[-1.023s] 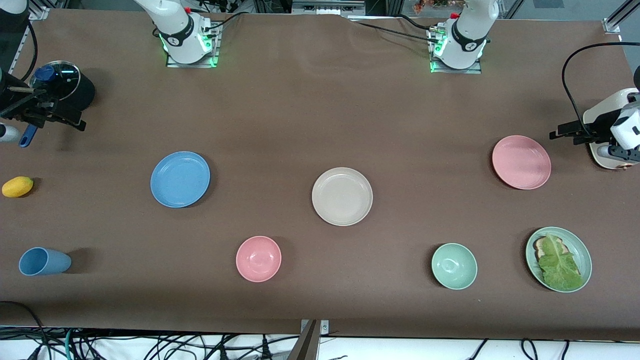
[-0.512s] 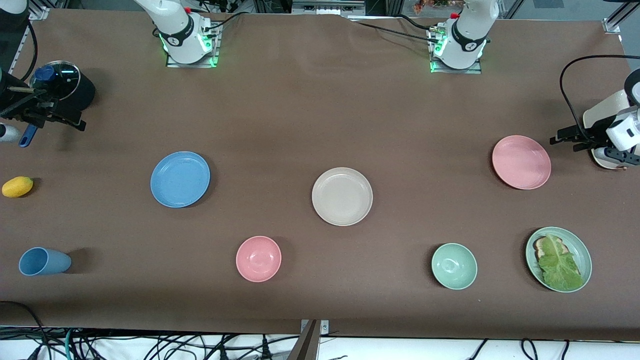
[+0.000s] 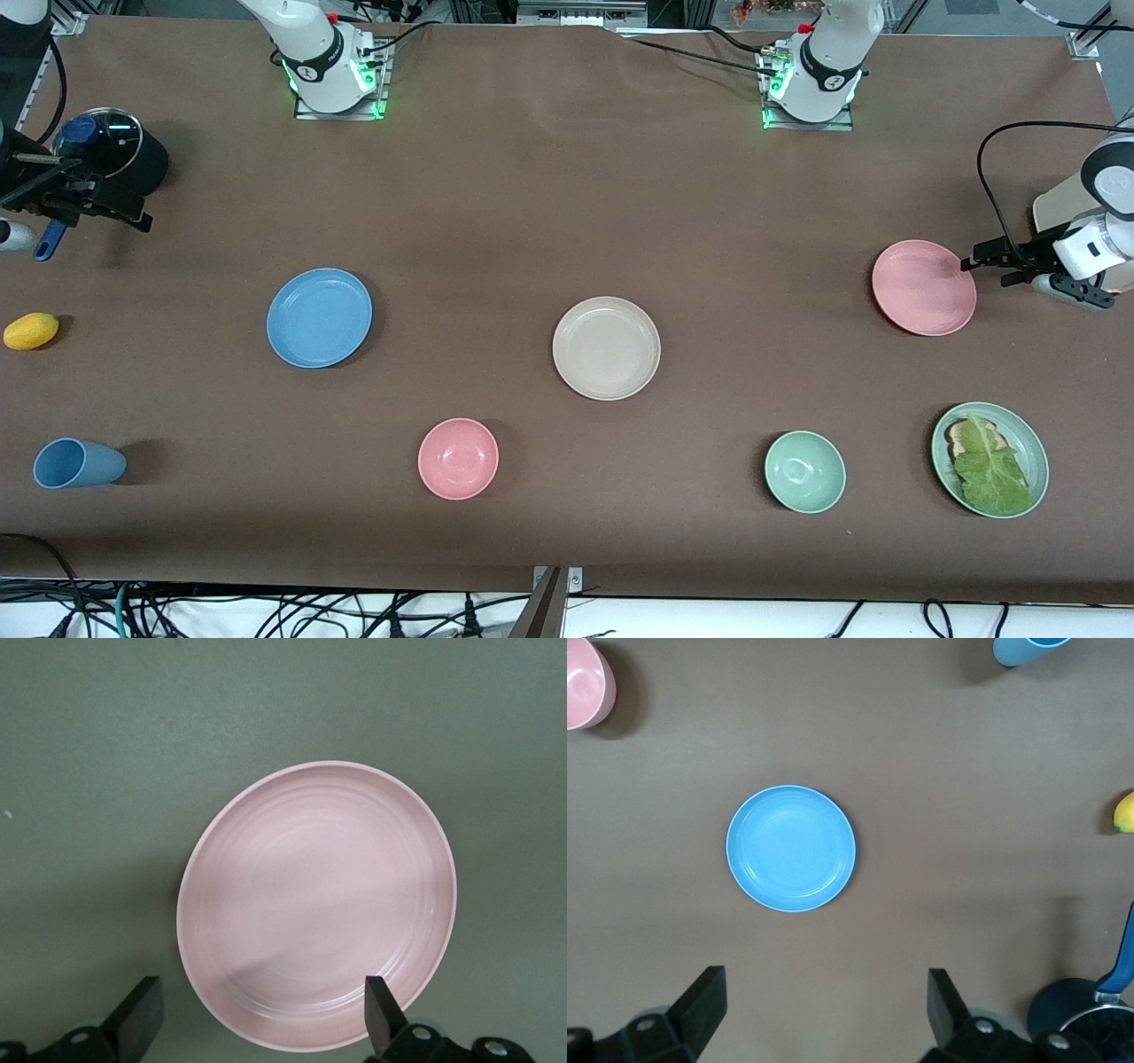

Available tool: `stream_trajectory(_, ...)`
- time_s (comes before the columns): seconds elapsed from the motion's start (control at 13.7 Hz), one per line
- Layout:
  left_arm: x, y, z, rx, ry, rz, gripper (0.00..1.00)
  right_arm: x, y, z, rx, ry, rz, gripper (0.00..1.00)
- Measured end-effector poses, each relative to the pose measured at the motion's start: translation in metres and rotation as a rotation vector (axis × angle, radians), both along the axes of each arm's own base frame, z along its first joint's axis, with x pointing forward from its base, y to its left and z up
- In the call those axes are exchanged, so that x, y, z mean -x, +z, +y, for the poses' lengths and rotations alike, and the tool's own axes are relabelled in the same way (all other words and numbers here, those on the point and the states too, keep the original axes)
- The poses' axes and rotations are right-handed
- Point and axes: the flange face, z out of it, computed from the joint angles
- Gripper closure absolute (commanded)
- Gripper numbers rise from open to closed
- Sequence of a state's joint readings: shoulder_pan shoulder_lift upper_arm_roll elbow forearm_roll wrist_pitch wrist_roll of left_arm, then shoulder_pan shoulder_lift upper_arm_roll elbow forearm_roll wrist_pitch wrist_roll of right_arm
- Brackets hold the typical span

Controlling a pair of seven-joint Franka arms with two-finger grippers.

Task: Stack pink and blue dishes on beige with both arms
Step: 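Close the left gripper on the pink plate rim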

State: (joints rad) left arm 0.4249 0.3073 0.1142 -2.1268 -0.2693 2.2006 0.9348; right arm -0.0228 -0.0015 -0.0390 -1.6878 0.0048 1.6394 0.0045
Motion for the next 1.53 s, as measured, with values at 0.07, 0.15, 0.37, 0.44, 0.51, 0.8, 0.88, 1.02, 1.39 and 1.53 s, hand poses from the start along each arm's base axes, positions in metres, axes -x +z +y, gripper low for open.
stream_trajectory(0.07,0.000,-0.003,0.001,-0.002,-0.004,-0.006,0.00,0.000,0.000,0.000,0.000,0.000,0.000,0.00)
stream_trajectory(0.15,0.000,-0.007,0.003,-0.003,-0.006,-0.005,0.00,0.000,0.000,0.000,0.000,0.000,0.000,0.00)
stream_trajectory(0.37,0.008,-0.025,0.013,0.027,0.005,-0.011,0.00,0.001,-0.001,0.000,0.000,0.000,0.007,0.00)
stream_trajectory(0.44,0.011,-0.031,0.017,0.030,0.004,-0.017,0.00,0.001,-0.001,0.000,-0.001,0.000,0.011,0.00)
stream_trajectory(0.51,0.013,-0.036,0.021,0.033,0.006,-0.022,0.00,0.001,-0.001,0.000,-0.001,0.000,0.013,0.00)
stream_trajectory(0.8,0.018,-0.055,0.023,0.063,0.027,-0.023,0.00,0.002,-0.001,0.000,-0.001,0.000,0.016,0.00)
stream_trajectory(0.88,0.018,-0.058,0.023,0.067,0.037,-0.027,0.00,0.002,-0.001,0.000,-0.001,0.000,0.016,0.00)
stream_trajectory(1.02,0.018,-0.063,0.023,0.077,0.051,-0.027,0.00,0.002,-0.001,0.000,-0.001,0.000,0.018,0.00)
stream_trajectory(1.39,0.016,-0.071,0.025,0.080,0.056,-0.023,0.16,0.002,-0.002,0.000,-0.001,0.000,0.019,0.00)
stream_trajectory(1.53,0.012,-0.074,0.027,0.078,0.057,-0.023,0.45,0.002,-0.002,0.000,-0.001,0.000,0.019,0.00)
